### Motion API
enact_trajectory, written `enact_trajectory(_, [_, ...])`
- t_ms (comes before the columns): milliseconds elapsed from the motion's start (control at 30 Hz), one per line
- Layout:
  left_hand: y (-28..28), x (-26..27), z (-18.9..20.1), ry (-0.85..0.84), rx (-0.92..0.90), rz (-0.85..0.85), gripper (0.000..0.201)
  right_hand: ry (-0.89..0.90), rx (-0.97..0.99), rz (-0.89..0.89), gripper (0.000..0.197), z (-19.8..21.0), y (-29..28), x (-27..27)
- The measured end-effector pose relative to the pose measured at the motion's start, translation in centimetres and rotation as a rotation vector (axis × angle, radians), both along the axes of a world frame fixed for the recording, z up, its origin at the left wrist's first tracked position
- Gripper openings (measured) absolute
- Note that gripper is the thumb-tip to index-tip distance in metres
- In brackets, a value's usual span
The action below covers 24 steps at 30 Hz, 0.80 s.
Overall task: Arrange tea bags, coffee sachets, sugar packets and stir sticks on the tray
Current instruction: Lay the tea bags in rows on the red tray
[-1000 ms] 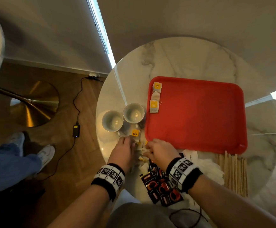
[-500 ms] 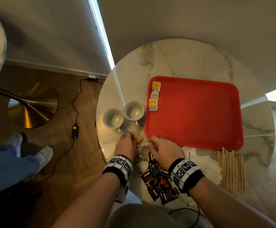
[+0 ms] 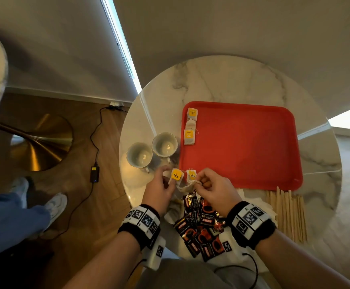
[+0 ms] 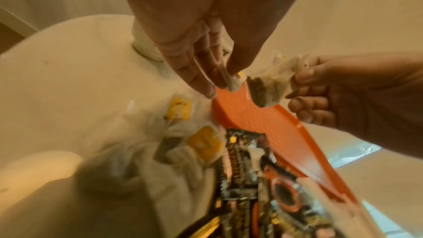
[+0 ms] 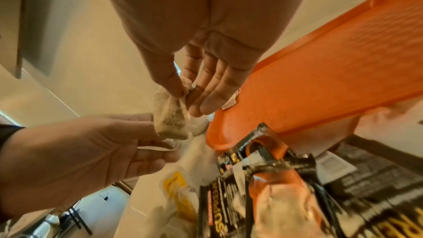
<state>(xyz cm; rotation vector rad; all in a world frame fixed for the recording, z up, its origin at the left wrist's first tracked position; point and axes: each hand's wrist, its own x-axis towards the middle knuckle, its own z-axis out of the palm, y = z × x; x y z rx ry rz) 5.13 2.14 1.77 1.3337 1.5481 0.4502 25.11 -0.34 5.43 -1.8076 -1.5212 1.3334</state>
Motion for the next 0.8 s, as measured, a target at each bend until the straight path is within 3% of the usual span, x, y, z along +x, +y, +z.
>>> enact_trajectory(133, [0.4, 1.5, 1.5, -0.239, -0.009, 0.029, 0.033, 0.027, 0.074, -0.067, 0.009, 1.0, 0.4, 0.0])
enact_trajectory(267, [0.8, 3.1, 2.8, -0.463, -0.131, 0.108, 0.021, 0.011, 0.14, -0.112, 0.008, 1.4, 1.2, -0.1])
enact_trajectory(367, [1.2, 3.3, 3.3, -0.495, -0.111, 0.083, 0.039, 0.033, 0.136, -0.108, 0.005, 1.7, 1.6, 0.0])
enact_trajectory(500, [1.9, 3.2, 3.6, -0.486, -0.051, 0.077, 0.032, -0.028, 0.114, -0.13, 0.014, 1.6, 1.8, 0.4])
enact_trajectory(600, [2.0, 3.2, 3.3, -0.467, -0.035, 0.044, 0.027, 0.069, 0.04, -0.235, 0.004, 1.2, 2.2, 0.6])
enact_trajectory(700, [2.0, 3.2, 2.9, -0.434, -0.034, 0.064, 0.027, 0.146, -0.037, -0.289, 0.03, 0.3, 2.9, 1.0])
enact_trajectory(800, [1.7, 2.6, 1.7, -0.412, -0.08, 0.126, 0.029, 0.097, -0.07, -0.3, 0.016, -0.6, 4.1, 1.5])
